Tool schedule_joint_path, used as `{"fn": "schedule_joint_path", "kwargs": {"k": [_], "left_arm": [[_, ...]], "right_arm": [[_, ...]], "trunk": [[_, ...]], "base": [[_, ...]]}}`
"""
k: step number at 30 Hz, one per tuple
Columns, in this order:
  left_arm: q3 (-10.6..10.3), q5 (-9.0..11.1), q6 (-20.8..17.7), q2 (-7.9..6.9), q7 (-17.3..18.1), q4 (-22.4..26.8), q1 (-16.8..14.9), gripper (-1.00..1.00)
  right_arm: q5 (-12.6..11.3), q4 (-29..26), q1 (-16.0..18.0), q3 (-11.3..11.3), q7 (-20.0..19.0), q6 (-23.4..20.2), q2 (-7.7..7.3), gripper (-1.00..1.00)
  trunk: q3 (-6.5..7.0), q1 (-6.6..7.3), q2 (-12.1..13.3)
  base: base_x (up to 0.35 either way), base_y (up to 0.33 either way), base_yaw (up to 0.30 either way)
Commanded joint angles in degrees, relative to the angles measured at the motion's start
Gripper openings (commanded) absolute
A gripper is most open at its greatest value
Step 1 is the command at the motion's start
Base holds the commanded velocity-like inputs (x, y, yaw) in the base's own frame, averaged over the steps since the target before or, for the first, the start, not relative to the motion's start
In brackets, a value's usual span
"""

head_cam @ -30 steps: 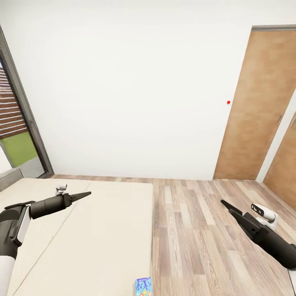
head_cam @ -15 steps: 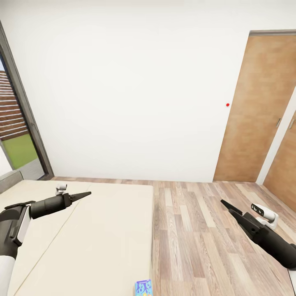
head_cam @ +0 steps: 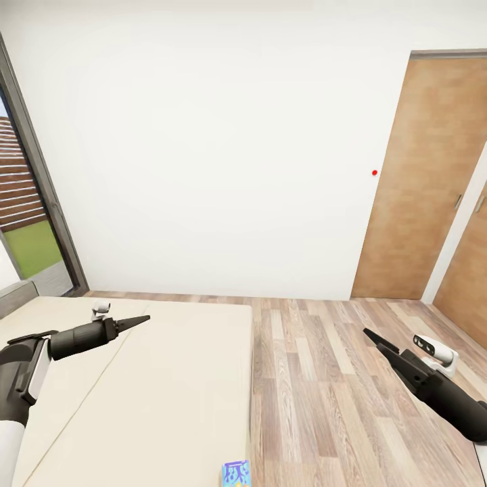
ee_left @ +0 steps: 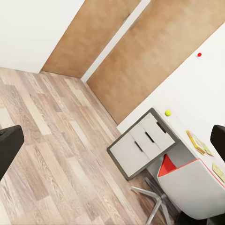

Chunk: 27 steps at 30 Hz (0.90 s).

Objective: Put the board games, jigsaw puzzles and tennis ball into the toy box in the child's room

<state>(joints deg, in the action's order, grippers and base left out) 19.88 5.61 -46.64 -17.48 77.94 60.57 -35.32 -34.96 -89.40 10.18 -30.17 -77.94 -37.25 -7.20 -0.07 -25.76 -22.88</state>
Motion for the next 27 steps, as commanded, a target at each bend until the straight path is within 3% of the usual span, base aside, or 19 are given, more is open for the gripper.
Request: {"fn": "schedule_joint_path", "kwargs": {"k": [1, 20, 27], "left_arm": [[0.0, 0.1, -0.6, -0.01, 0.1, 0.0, 0.0, 1.00], [0.0, 0.1, -0.6, -0.01, 0.2, 0.0, 0.1, 1.00], [0.0, 0.1, -0.6, -0.01, 0.2, 0.0, 0.1, 1.00]], "right_arm": [[-0.2, 0.0, 0.0, 0.0, -0.1, -0.5, -0.01, 1.00], [-0.1, 0.0, 0.0, -0.1, 0.2, -0.5, -0.01, 1.00], [0.1, -0.1, 0.0, 0.0, 0.4, -0.5, 0.01, 1.00]], "trunk": [[-0.02, -0.02, 0.0], [-0.02, -0.02, 0.0], [0.12, -0.02, 0.0]], "base": [[0.000, 0.000, 0.000], [0.000, -0.002, 0.000], [0.000, -0.196, 0.111]]}}
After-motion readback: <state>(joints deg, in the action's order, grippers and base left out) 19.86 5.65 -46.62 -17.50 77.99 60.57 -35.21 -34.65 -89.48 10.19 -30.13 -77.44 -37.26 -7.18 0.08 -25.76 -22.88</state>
